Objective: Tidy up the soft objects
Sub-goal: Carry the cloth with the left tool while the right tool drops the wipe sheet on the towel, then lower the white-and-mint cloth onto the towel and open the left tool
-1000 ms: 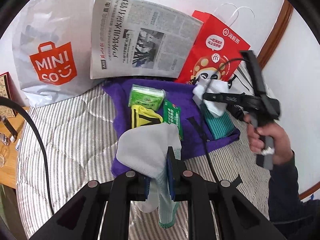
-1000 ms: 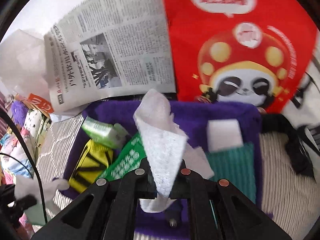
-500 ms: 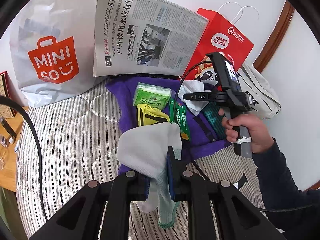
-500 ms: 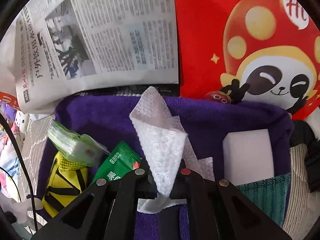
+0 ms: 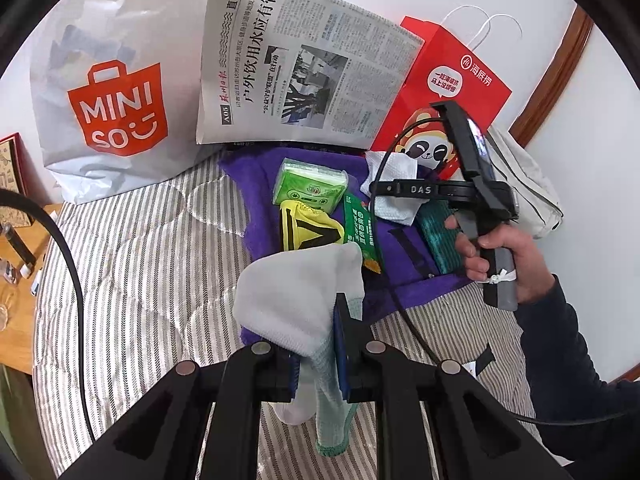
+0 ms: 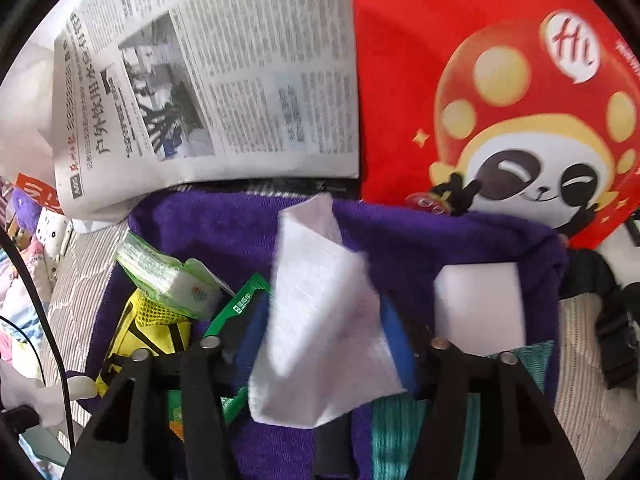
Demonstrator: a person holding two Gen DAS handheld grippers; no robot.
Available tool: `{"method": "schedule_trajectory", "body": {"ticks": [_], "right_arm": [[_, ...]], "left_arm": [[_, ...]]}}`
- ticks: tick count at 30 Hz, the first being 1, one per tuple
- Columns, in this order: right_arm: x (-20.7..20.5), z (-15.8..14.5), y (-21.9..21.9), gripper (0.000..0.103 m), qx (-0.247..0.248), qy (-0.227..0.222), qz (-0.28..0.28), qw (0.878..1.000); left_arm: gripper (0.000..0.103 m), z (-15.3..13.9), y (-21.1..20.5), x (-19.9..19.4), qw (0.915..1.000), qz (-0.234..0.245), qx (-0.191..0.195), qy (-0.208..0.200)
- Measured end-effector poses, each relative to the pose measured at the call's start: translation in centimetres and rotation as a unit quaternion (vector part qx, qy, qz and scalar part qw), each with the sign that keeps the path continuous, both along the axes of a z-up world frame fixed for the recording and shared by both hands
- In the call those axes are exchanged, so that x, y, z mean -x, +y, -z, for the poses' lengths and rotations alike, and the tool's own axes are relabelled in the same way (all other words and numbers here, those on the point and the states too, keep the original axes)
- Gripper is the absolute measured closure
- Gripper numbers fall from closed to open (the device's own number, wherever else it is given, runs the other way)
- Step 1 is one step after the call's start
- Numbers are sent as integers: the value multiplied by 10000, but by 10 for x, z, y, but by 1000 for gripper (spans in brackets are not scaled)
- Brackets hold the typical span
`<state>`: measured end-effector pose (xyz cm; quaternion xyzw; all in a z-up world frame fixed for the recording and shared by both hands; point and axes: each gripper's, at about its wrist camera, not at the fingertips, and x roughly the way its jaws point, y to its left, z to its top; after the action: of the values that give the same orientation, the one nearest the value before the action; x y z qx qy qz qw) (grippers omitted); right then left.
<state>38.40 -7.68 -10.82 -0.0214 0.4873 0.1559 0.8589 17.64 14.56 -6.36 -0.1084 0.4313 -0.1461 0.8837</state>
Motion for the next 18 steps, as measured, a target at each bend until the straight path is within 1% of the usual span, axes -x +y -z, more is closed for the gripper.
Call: {"method": "schedule_trajectory", "body": {"ticks": [8, 15, 18], "right_arm": [[8, -23, -17, 42, -185, -107, 65, 9997], [45, -51, -43, 42, -261, -379, 58, 9989], [66, -62, -71, 42, -284, -525, 187, 9980]], "left_arm": [[89, -3, -2, 4, 10000, 1, -51, 39], [89, -7, -14, -1, 9999, 91, -105, 51], [89, -8, -23, -6, 9998, 161, -87, 41]]}}
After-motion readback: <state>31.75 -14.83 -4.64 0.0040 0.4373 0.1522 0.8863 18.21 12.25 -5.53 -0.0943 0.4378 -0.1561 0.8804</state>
